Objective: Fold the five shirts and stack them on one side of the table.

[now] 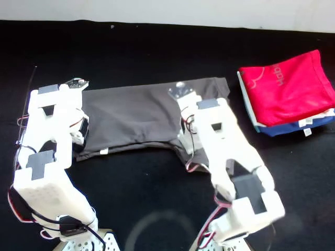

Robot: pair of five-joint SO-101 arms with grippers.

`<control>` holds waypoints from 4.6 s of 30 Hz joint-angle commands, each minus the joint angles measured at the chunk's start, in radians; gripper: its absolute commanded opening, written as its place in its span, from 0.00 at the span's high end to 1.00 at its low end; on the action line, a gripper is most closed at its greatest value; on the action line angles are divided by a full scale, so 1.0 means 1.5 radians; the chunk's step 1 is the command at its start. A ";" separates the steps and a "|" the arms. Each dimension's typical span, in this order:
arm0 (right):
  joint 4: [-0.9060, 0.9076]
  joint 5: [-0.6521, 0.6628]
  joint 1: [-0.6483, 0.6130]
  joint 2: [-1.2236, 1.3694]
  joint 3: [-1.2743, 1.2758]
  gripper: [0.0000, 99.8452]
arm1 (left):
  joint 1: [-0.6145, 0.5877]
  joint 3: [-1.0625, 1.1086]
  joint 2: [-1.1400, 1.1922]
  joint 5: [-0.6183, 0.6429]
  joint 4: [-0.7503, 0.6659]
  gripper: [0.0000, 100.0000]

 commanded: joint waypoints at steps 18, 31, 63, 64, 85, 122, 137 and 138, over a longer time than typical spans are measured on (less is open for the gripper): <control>-0.173 -0.006 -0.189 0.082 -0.005 0.99 | 0.019 0.095 -0.153 -0.002 -0.043 0.99; -0.070 -0.006 -0.175 0.026 -0.113 0.99 | 0.019 0.170 -0.159 0.070 -0.184 0.99; -0.078 -0.006 -0.176 0.010 -0.127 0.99 | 0.054 0.202 -0.151 0.164 -0.257 0.99; -0.078 -0.006 -0.166 -0.017 -0.127 0.99 | 0.046 0.218 -0.151 0.148 -0.273 0.99; 0.213 0.220 -0.002 -0.032 -0.052 0.99 | -0.027 0.262 -0.151 0.088 -0.296 0.99; -0.153 0.248 0.141 -0.023 0.120 0.99 | -0.027 0.262 -0.151 0.088 -0.297 0.99; -0.057 0.247 0.149 -0.031 0.072 0.99 | -0.027 0.262 -0.151 0.088 -0.297 0.99; -0.035 0.247 0.139 -0.031 0.063 0.99 | -0.027 0.262 -0.151 0.088 -0.297 0.99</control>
